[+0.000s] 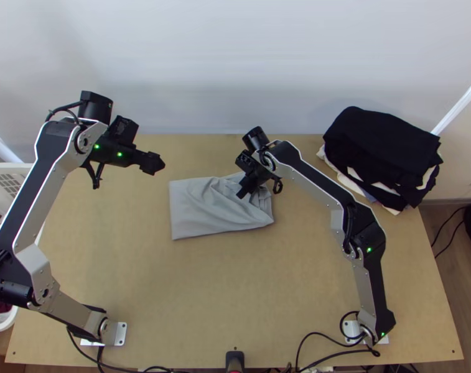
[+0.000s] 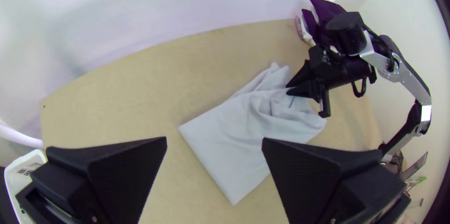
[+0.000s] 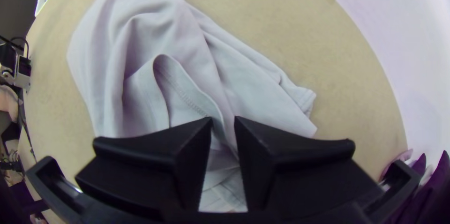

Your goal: Fold the t-shirt

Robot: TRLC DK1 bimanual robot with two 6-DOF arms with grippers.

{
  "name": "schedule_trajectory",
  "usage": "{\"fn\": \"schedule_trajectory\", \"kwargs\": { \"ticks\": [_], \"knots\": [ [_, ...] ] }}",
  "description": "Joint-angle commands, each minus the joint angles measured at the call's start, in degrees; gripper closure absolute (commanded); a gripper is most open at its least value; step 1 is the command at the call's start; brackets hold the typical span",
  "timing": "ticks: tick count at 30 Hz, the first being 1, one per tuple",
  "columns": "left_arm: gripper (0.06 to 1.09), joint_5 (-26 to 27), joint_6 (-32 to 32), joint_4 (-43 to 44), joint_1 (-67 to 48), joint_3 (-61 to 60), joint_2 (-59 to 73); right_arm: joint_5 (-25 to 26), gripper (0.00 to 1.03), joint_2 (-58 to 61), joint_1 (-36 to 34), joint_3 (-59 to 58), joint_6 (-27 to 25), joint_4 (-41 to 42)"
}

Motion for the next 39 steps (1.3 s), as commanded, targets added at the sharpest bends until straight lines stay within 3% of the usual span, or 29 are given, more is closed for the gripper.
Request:
{"fn": "schedule_trajectory", "kwargs": {
  "ticks": [1, 19, 34, 35, 36, 38, 39],
  "knots": [
    [0.1, -0.32, 0.72, -0.22, 0.91, 0.19, -1.66, 0.28, 1.0, 1.36, 0.11, -0.73, -1.05, -0.94],
    [0.1, -0.32, 0.98, -0.22, 0.91, -0.6, -1.48, 0.19, 1.0, 0.39, -6.04, 1.2, 3.79, 5.83],
    [0.1, -0.32, 1.07, -0.49, 0.99, -1.21, -1.66, 2.21, 1.0, 9.18, -9.47, 6.3, 8.36, 9.52],
    [0.1, -0.32, 1.07, -0.49, 0.99, -1.39, -1.75, 2.3, 0.91, 9.1, -9.47, 6.39, 9.06, 9.52],
    [0.1, -0.32, 1.07, -0.57, 0.99, -1.48, -1.75, 2.3, 0.71, 8.74, -9.47, 6.39, 10.2, 9.17],
    [0.1, -0.23, 1.33, -0.57, 0.99, -1.74, -1.92, 2.21, 0.12, 7.51, -9.47, 6.12, 10.99, 8.73],
    [0.1, -0.23, 1.33, -0.57, 0.99, -1.74, -2.01, 2.21, 0.03, 6.55, -9.56, 6.12, 12.31, 8.73]
  ]
}}
